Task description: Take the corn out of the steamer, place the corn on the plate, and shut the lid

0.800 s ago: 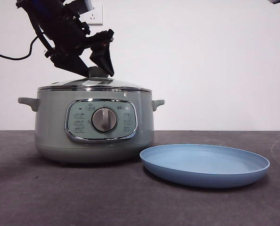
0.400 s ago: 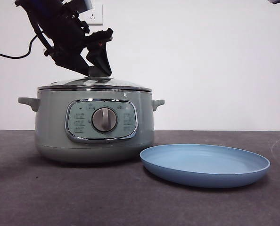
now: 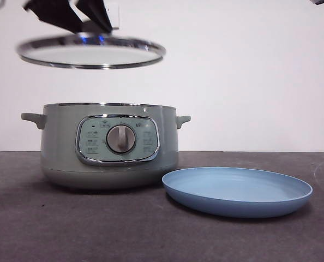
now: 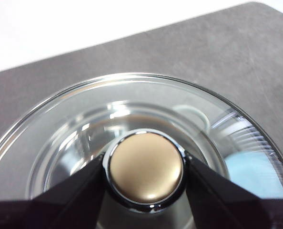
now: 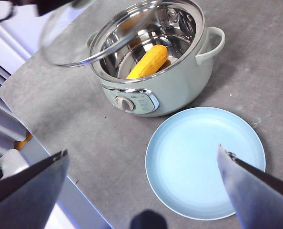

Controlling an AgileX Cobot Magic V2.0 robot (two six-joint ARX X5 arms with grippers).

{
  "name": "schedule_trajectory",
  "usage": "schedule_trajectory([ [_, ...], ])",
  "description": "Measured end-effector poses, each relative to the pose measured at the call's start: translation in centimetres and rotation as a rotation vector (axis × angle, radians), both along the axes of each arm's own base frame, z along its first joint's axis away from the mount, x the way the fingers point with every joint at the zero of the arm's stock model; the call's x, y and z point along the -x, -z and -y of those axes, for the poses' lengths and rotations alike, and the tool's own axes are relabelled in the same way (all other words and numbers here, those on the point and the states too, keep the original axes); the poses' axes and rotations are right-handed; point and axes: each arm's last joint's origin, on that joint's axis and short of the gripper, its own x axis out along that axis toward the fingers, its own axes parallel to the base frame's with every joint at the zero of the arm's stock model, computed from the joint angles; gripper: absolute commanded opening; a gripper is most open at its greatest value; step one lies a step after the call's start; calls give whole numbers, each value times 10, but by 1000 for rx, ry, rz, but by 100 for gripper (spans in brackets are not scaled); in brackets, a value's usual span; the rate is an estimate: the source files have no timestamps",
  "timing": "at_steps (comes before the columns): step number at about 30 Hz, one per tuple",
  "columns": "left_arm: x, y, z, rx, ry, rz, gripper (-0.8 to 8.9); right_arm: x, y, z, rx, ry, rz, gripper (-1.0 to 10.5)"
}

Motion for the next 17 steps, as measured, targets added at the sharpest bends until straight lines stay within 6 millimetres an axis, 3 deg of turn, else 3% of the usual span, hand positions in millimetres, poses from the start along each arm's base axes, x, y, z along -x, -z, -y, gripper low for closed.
schedule_trajectory([
  [9, 76, -37, -31, -5, 4, 7, -8, 0, 0, 0, 0, 0, 0, 599],
  [17, 135, -47, -56, -19, 7, -11, -8, -1, -1, 0, -3, 0, 16, 598],
])
